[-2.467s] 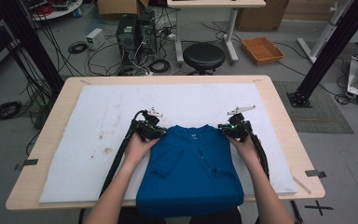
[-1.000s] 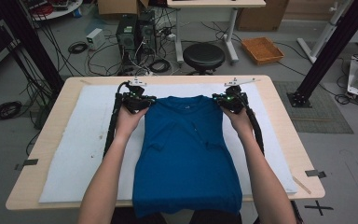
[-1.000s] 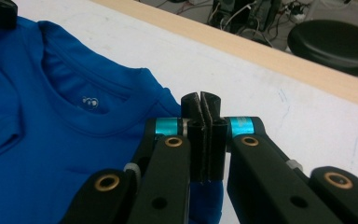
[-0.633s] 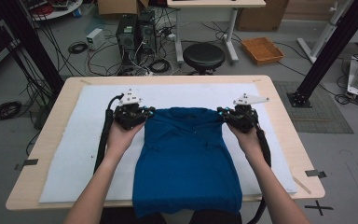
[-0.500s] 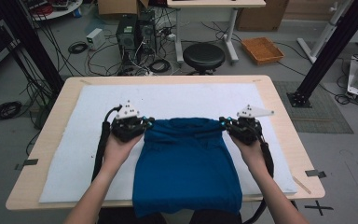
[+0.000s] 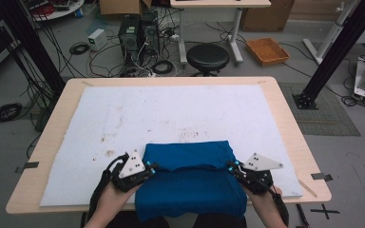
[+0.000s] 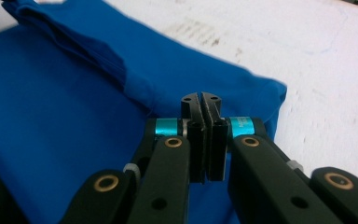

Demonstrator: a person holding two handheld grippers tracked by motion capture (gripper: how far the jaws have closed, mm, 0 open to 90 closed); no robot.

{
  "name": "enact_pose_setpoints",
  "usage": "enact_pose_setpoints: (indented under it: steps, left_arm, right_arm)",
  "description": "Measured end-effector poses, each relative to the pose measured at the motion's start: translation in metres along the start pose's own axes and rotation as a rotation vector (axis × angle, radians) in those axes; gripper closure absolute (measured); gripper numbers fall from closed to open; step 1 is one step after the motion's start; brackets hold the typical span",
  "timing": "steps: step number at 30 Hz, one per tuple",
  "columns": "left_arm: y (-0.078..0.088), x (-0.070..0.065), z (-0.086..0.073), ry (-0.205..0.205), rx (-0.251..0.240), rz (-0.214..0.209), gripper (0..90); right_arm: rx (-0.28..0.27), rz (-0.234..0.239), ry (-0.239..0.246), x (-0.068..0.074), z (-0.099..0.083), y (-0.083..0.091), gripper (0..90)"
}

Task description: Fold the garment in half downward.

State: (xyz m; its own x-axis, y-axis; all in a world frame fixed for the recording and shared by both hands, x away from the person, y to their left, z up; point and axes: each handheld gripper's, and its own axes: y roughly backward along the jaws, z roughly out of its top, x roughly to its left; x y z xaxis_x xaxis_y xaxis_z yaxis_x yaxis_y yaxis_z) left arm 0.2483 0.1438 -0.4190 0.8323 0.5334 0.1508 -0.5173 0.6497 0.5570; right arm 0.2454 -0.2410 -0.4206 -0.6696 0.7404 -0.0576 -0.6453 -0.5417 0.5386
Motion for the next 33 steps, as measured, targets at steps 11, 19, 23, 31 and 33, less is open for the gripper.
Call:
enact_pose_setpoints:
  steps: [11, 19, 23, 31, 33]
  left_arm:
    - [0.003, -0.020, -0.022, -0.017, 0.047, -0.043, 79.8]
    - [0.007, 0.005, -0.012, 0.115, -0.038, 0.040, 65.6]
    - [-0.007, 0.046, -0.001, 0.267, -0.062, 0.094, 60.2]
    - [-0.050, 0.096, -0.011, 0.483, 0.083, 0.105, 55.5]
    - [-0.054, 0.096, -0.014, 0.492, 0.113, 0.093, 56.2]
  right_arm:
    - [0.056, 0.020, 0.049, 0.024, -0.020, 0.013, 89.7]
    - [0.006, -0.022, -0.032, 0.005, -0.009, 0.019, 73.0]
    - [-0.009, -0.064, -0.171, -0.036, 0.013, -0.007, 61.9]
    - [0.111, -0.032, -0.375, -0.083, 0.027, -0.073, 55.3]
    - [0.158, -0.016, -0.374, -0.085, 0.022, -0.081, 66.5]
